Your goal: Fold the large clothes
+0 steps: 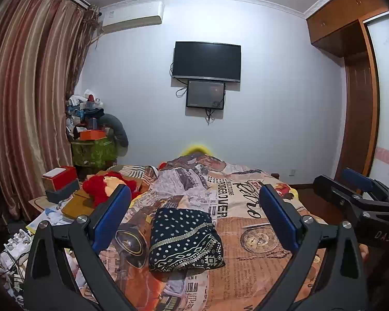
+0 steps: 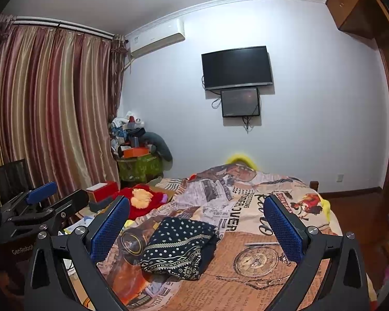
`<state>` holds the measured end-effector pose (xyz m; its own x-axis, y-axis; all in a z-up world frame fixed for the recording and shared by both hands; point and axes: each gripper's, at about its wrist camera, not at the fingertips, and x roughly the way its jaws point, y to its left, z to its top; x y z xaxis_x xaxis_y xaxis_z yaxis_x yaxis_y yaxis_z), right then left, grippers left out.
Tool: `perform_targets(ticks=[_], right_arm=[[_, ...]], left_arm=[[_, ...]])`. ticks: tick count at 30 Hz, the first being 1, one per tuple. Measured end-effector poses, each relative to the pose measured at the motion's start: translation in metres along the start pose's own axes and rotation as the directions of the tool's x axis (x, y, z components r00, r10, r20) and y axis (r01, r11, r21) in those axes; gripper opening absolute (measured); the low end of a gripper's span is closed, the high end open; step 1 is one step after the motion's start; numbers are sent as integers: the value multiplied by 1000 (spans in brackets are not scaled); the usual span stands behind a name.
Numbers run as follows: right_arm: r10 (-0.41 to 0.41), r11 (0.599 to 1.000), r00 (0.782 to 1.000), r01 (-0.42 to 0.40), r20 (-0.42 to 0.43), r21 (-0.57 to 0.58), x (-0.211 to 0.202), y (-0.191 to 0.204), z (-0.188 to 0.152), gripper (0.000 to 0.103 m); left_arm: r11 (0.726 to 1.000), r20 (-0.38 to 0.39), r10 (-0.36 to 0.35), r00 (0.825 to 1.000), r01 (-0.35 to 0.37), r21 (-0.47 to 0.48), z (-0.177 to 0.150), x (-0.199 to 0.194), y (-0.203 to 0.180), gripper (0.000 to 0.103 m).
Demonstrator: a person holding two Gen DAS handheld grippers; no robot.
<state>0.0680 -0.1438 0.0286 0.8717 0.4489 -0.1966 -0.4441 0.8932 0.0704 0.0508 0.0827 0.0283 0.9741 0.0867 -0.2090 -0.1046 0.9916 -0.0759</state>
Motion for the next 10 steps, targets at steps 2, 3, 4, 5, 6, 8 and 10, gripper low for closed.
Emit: perform_targets(ticks=[2,3,4,5,6,8,10], right_arm=[[0,1000,1000,0,0,0,0,0,0,103],[1,1000,1000,-1,0,0,0,0,0,103],[1,1000,1000,-1,0,1,0,0,0,103],[2,1000,1000,-2,0,2,0,-1,0,103],[1,1000,1000,-1,-1,4,1,0,1,103],[3,1000,1000,-3,0,4,1,-1,1,103],[2,1000,1000,-2,-2,7,1,-1,1,103]], left_arm=[[1000,1,0,1000,0,-1,0,0,0,100],[1000,-1,-2,1000,2,0,0,0,1,100],[1000,-1,-3,1000,3,1,0,0,0,100],[1000,-2,-3,1000,3,1,0,0,0,100],[1000,-2,-4,1000,4,1,0,0,0,100],[1000,-3,-9,1000,9,-2,1,-1,1,100],[1000,-4,-11,1000,11,-2,0,-1,1,100]])
